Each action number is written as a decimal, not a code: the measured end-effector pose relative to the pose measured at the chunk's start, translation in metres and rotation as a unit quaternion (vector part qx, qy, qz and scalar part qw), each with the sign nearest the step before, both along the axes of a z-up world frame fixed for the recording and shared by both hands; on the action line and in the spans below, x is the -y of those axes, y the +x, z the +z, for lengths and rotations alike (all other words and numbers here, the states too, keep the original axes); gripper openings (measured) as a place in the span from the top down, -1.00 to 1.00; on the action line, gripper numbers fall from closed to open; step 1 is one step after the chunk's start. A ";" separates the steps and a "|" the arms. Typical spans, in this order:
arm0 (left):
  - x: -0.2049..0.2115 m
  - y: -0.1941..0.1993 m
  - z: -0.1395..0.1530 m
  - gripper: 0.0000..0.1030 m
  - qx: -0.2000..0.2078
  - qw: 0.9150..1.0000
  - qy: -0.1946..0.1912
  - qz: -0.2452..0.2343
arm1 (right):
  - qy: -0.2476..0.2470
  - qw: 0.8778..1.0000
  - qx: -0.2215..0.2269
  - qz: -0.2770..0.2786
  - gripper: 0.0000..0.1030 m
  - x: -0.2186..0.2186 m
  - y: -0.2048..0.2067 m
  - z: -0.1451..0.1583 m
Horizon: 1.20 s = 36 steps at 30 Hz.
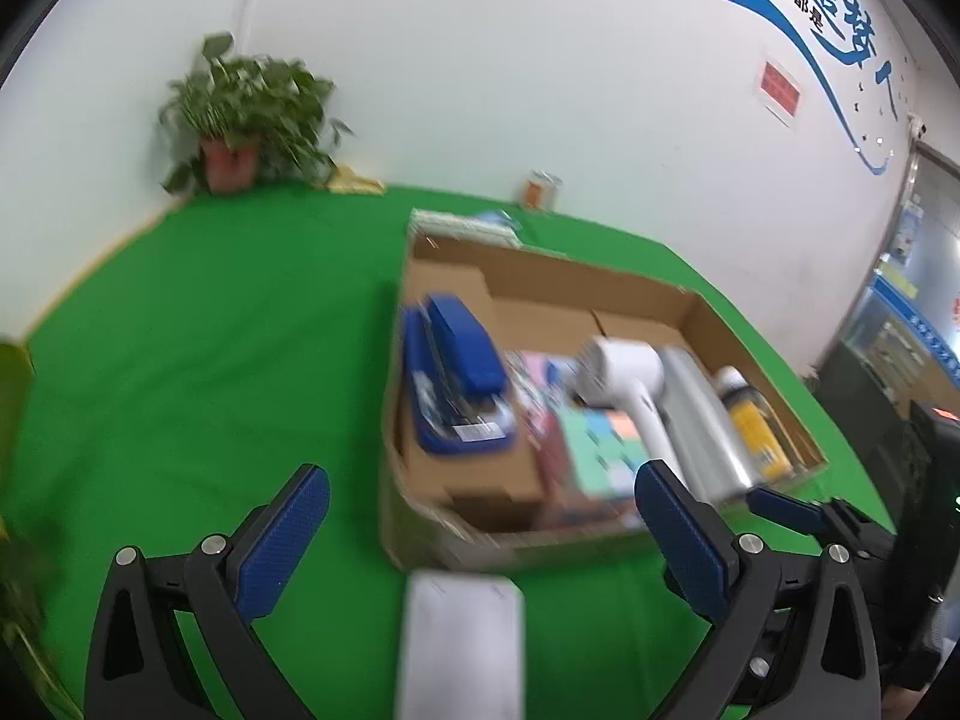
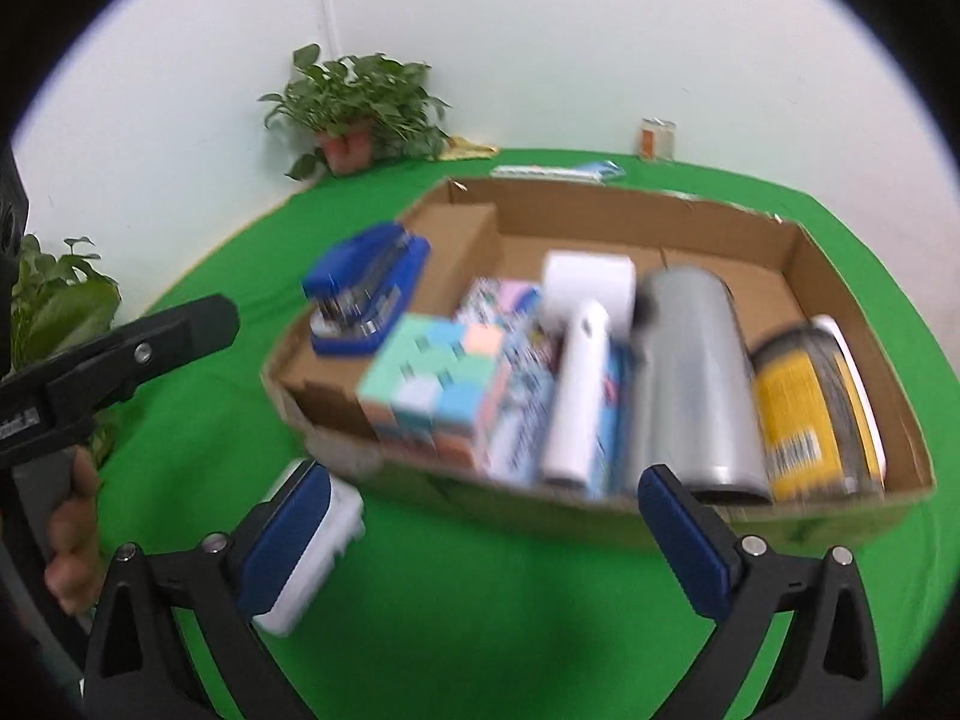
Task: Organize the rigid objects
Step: 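Grasp the white power bank with the right gripper while the left gripper grips it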
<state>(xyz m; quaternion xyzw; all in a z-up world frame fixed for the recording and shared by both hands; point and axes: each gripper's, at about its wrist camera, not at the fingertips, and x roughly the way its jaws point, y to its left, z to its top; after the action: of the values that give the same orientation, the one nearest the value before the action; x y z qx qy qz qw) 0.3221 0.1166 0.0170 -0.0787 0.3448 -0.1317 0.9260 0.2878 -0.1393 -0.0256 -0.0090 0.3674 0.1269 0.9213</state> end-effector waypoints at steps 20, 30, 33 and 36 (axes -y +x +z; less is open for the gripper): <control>-0.017 -0.004 -0.084 -0.87 -0.164 0.985 -0.055 -0.007 | 0.038 0.997 -0.051 0.046 -0.98 0.023 -0.040 -0.021; 0.013 -0.017 -0.122 0.12 -0.252 0.956 -0.133 -0.071 | 0.052 0.987 -0.091 0.125 -0.98 0.020 -0.060 -0.042; 0.043 -0.024 -0.124 0.14 -0.259 0.952 -0.130 -0.102 | 0.051 0.984 -0.092 0.142 -0.98 0.025 -0.069 -0.047; 0.058 -0.024 -0.122 0.14 -0.258 0.951 -0.135 -0.107 | 0.051 0.984 -0.095 0.143 -0.98 0.034 -0.073 -0.048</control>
<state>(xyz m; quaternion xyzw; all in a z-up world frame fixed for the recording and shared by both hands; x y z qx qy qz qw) 0.2980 0.0585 -0.1048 -0.1969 0.5574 -0.2505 0.7667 0.2151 -0.1729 -0.0738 -0.0024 0.4410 0.2760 0.8540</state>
